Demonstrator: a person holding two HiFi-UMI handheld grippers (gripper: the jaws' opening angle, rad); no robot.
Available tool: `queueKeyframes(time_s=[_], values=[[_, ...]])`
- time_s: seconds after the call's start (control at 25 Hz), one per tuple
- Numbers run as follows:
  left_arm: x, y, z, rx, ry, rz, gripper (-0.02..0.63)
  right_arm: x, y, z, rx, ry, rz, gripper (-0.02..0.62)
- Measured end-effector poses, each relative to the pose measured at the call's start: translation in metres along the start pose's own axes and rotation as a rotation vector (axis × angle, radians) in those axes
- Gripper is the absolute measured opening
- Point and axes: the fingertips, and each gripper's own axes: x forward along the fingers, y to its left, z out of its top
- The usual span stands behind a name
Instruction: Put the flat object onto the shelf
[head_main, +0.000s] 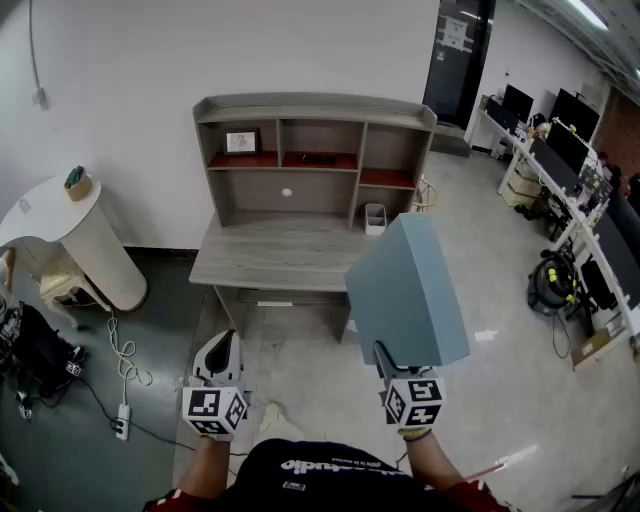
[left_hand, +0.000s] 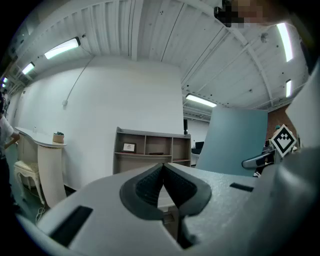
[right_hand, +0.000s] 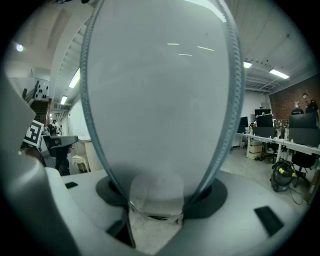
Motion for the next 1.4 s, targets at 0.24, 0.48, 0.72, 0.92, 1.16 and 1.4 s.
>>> queueKeyframes(time_s=[0.24,0.48,0.72,0.92,1.16,1.4], values=[[0.000,-0.004,0.002,0.002,-0.003,-0.004,0.005,-0.003,0.000,0.004,-0.002,-0.012,0.002,0.279],[-0.002,-0.007,0.003,-0.006,0.002,-0.003,0.006,-0.006,0.000,0.006,0.002,-0.020,0.014,0.279],[-0.006,-0.011,0.006,-0.006,-0.001,0.002,0.006,-0.011,0.002,0.009,0.016,-0.036,0.034,0.278],[-0.010,-0.017,0.010,0.003,-0.005,0.010,0.006,-0.014,0.000,0.014,0.031,-0.058,0.056,0.281],[-0.013,-0.024,0.011,0.009,-0.007,0.009,0.006,-0.018,0.002,0.017,0.014,-0.080,0.084,0.282],[-0.006,-0.018,0.012,0.009,-0.009,0.004,0.006,-0.013,0.001,0.020,0.035,-0.080,0.075,0.282]])
